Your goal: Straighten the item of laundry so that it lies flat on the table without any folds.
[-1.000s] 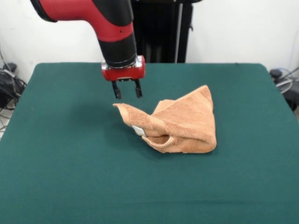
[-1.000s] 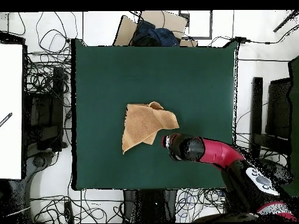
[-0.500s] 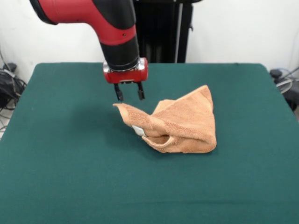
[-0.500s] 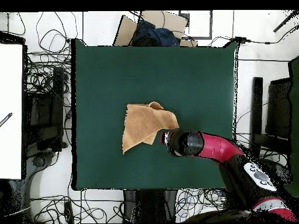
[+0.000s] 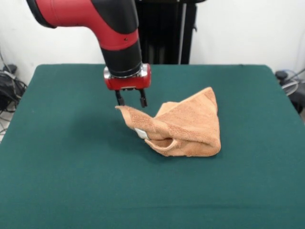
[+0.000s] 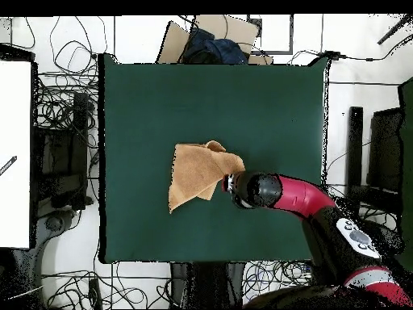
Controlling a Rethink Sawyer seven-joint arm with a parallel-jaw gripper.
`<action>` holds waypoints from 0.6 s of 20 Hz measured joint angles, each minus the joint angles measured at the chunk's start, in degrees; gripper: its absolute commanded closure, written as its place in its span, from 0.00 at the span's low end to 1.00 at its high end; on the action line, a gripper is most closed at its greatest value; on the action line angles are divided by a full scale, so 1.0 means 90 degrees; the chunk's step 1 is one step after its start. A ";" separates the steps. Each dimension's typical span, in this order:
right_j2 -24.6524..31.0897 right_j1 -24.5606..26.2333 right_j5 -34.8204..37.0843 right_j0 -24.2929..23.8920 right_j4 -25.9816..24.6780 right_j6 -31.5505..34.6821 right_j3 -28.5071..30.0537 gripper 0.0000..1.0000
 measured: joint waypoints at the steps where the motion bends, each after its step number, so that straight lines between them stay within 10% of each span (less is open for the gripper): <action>1: 0.0000 0.0018 0.0012 0.0009 0.0007 0.0000 -0.0046 0.00; 12: 0.0000 0.0146 0.0282 0.0054 0.0118 0.0000 -0.0500 0.00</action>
